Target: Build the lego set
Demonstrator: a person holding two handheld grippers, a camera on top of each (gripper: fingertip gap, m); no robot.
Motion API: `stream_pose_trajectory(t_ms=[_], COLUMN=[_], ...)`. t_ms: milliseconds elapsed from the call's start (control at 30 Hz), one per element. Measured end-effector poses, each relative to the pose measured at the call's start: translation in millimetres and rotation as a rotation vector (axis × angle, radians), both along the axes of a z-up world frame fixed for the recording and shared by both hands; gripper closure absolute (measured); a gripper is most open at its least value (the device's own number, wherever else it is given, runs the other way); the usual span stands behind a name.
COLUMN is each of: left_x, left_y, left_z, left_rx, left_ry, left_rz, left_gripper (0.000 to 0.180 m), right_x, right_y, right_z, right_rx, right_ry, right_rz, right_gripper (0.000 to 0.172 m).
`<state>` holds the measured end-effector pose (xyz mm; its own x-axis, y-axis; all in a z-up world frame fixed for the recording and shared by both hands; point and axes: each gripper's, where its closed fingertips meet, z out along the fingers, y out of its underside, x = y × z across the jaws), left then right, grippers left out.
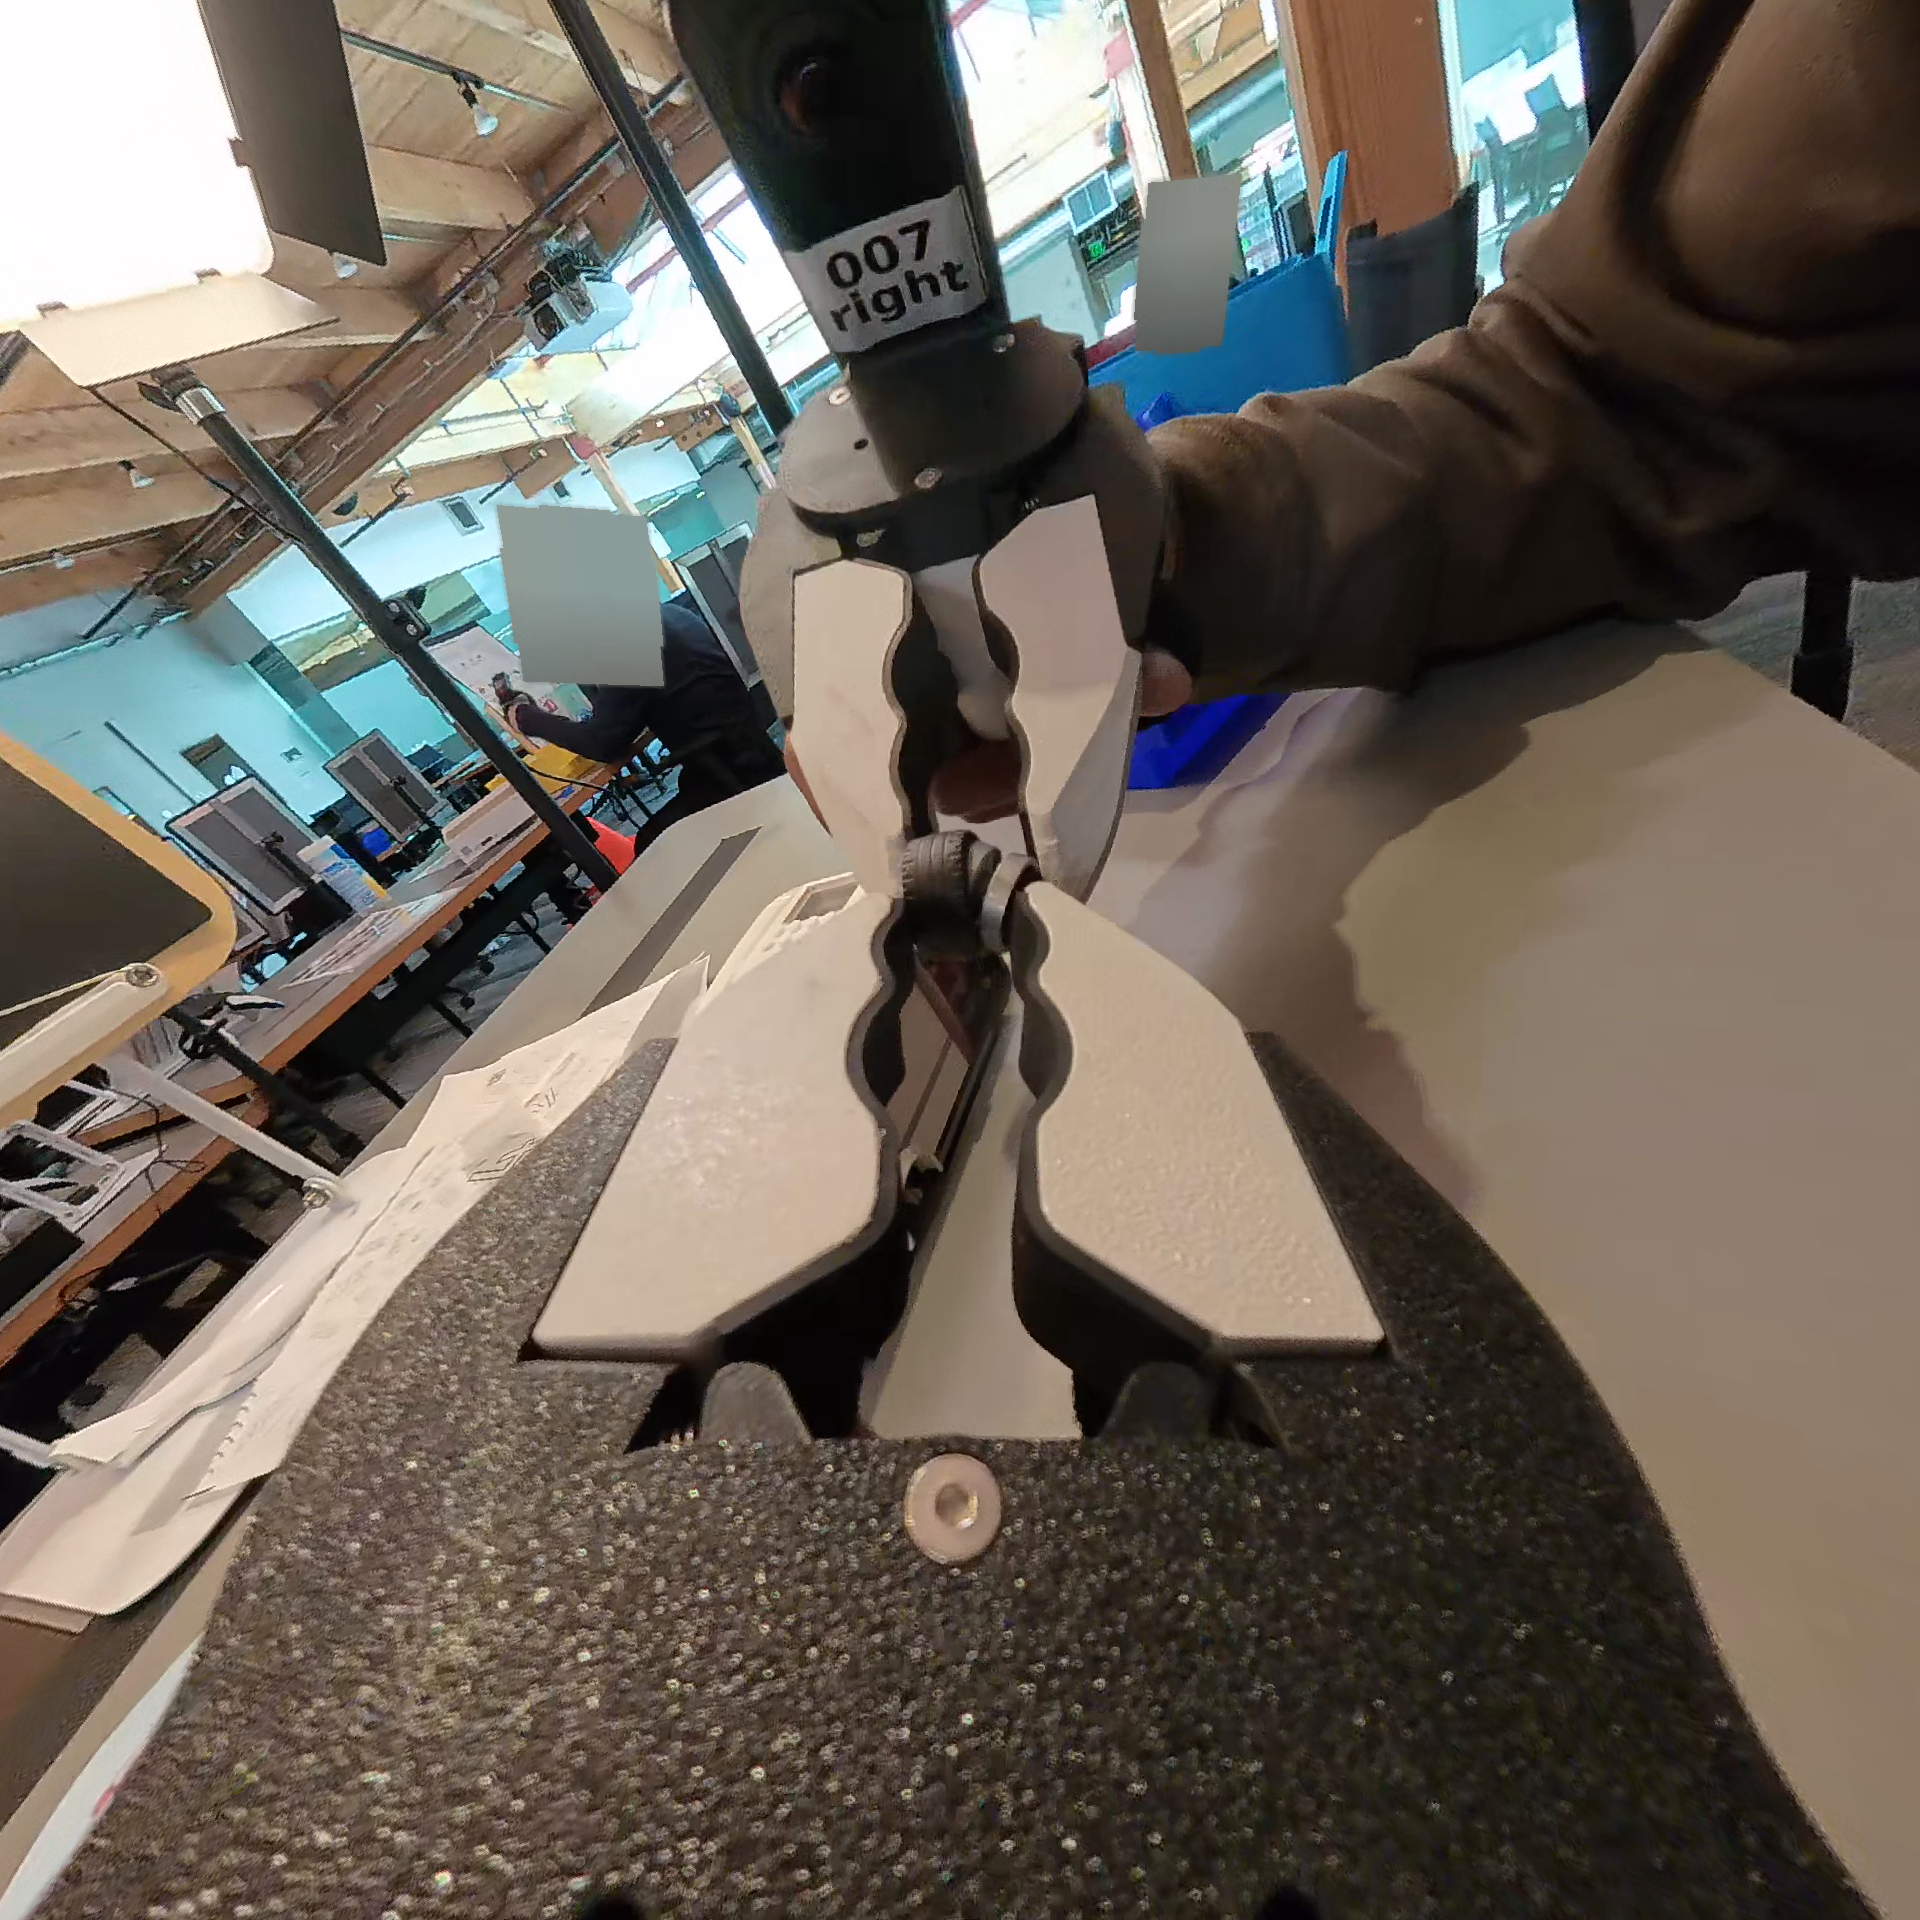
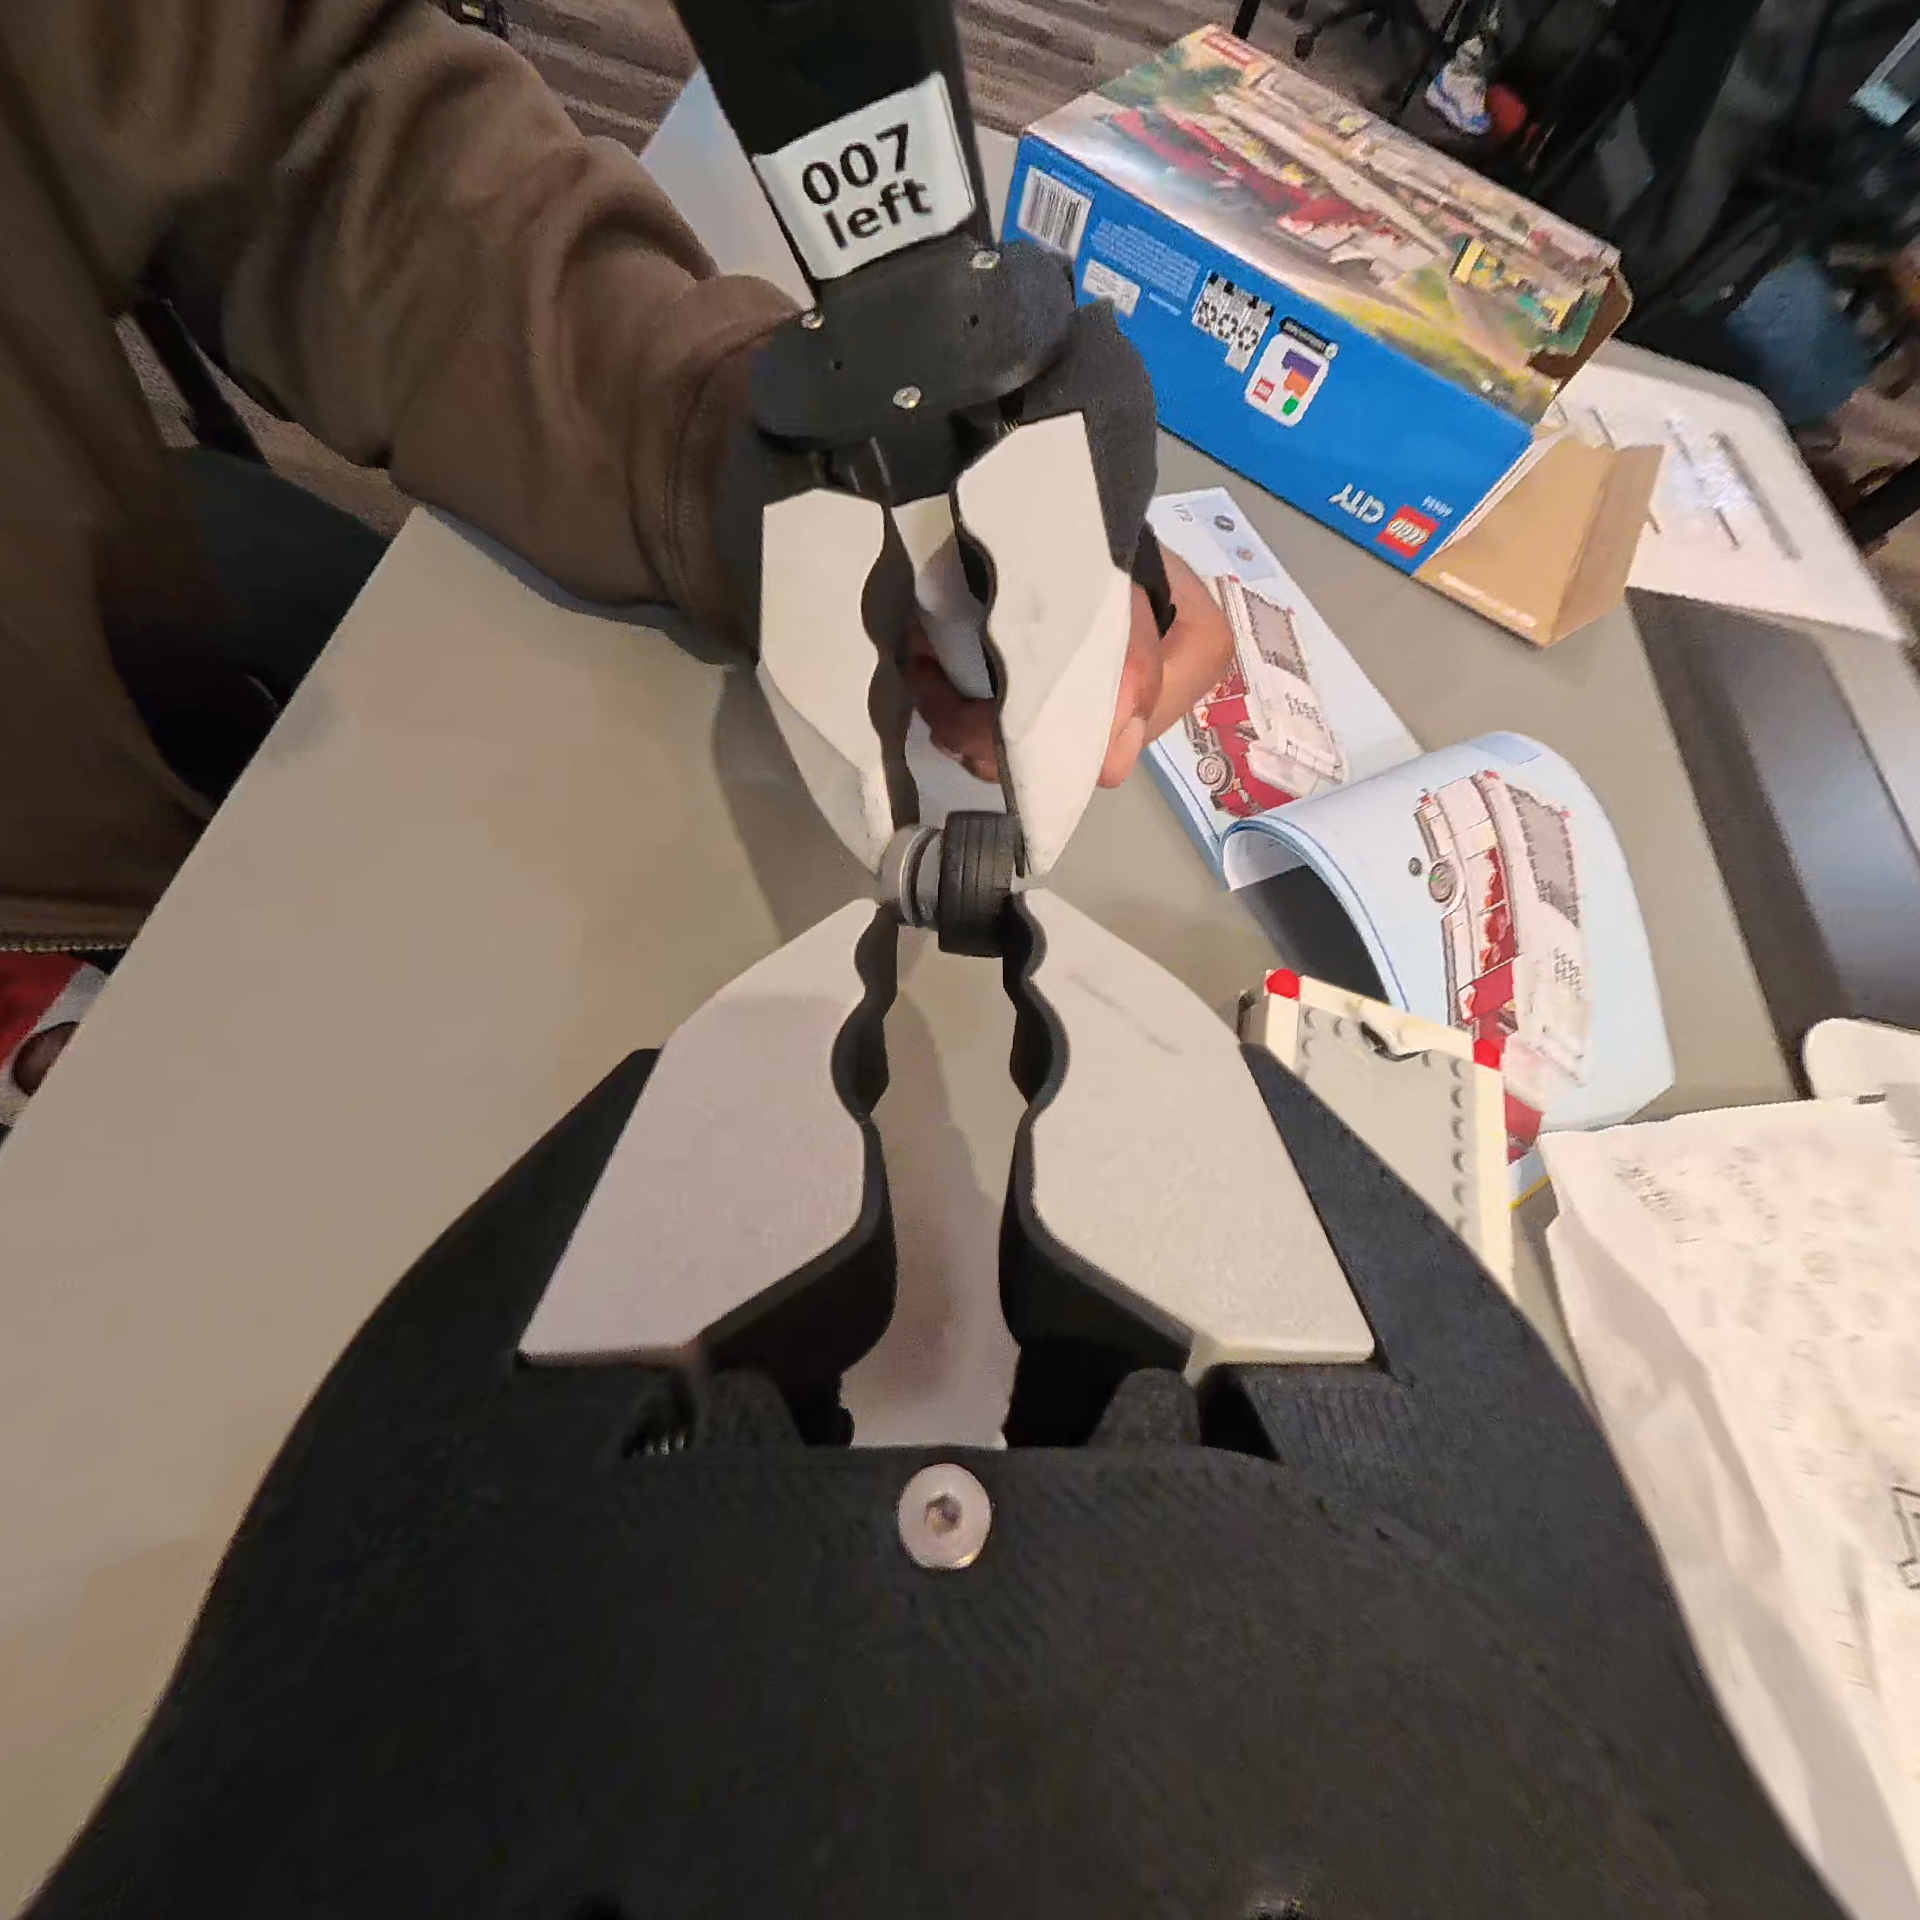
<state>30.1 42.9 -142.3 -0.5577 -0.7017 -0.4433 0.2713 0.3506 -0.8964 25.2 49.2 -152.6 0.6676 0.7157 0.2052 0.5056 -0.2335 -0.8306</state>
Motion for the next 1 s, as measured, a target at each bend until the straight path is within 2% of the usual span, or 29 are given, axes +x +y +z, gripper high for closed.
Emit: stream_pose_trajectory(t_ms=[233,367,467,600,733,867,933,1000], left_x=[1.0,1.0,-0.9,-3.0,-3.2,-3.2,-3.2,-3.2], left_y=[3.7,2.0,0.4,-3.5,-4.8,-10.8,-13.0,-14.1], left_z=[-1.3,-2.1,1.0,1.3,5.1,-0.8,-4.4,-6.4], left_rx=[0.015,-0.036,-0.071,-0.101,-0.161,-0.137,-0.112,-0.095], left_ry=[0.006,0.031,0.036,0.048,0.062,0.080,0.089,0.093], left_rz=[0.020,-0.012,-0.039,-0.072,-0.091,-0.106,-0.108,-0.108], left_gripper=[0.164,0.163,0.164,0.164,0.164,0.164,0.164,0.164], right_x=[1.7,1.9,1.7,1.6,4.0,1.7,-1.3,-2.2], right_y=[2.8,1.8,0.9,-4.0,-9.2,-6.3,-8.0,-10.1], right_z=[-0.9,-1.3,3.2,-0.1,-2.1,-0.3,2.1,3.4], right_rx=[-0.037,0.012,0.117,0.124,0.156,0.204,0.218,0.223], right_ry=[0.036,-0.005,-0.026,-0.017,0.008,0.023,0.039,0.055], right_rz=[-0.020,-0.008,-0.006,-0.016,-0.060,-0.113,-0.107,-0.101], right_gripper=[0.152,0.152,0.150,0.149,0.141,0.129,0.131,0.142])
